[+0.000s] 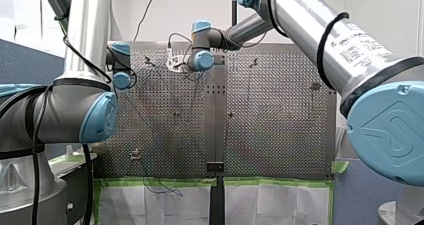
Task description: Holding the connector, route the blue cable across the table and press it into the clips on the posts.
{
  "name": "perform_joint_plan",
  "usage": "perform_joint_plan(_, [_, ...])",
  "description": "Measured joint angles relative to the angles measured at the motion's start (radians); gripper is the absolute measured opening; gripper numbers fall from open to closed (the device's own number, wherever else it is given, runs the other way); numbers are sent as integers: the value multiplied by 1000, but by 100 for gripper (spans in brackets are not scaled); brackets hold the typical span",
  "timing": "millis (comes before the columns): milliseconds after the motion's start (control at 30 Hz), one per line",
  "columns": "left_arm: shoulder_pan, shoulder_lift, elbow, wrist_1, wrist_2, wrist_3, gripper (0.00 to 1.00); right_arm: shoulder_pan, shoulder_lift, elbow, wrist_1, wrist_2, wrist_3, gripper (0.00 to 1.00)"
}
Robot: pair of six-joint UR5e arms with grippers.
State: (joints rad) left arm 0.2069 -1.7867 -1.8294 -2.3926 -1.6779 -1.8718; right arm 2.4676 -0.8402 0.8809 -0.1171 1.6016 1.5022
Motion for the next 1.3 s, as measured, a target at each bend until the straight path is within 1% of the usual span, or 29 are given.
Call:
perform_joint_plan(133, [-5,29,0,-19,1,-2,0,4,0,-8,7,0,-3,0])
perform_joint_plan(267, [-6,38,0,-38,0,1,0,18,-1,-32,26,0,-6,0])
perform_joint_plan(367, [-7,40,0,-51,-1,4,0,24,-3,-42,35,1,-8,0])
perform_joint_plan(467, [-7,40,0,-60,-2,5,0,27,-11,-45,40,11,-6,0])
perform_joint_plan(567, [-8,40,0,-64,-1,5,0,28,-21,-46,43,24,0,0])
perform_joint_plan(667, [-5,40,0,-54,0,-1,0,24,-25,-46,47,31,8,0])
perform_joint_plan(767, [0,40,0,-34,3,-16,0,20,-27,-46,50,33,11,0])
perform_joint_plan(933, [12,40,2,4,26,-37,0,12,-26,-52,51,35,14,0])
perform_joint_plan(1067, [21,39,6,34,41,-50,0,5,-26,-68,54,34,15,0])
perform_joint_plan(1300, [29,38,23,51,47,-59,0,-6,-26,-89,59,35,16,0])
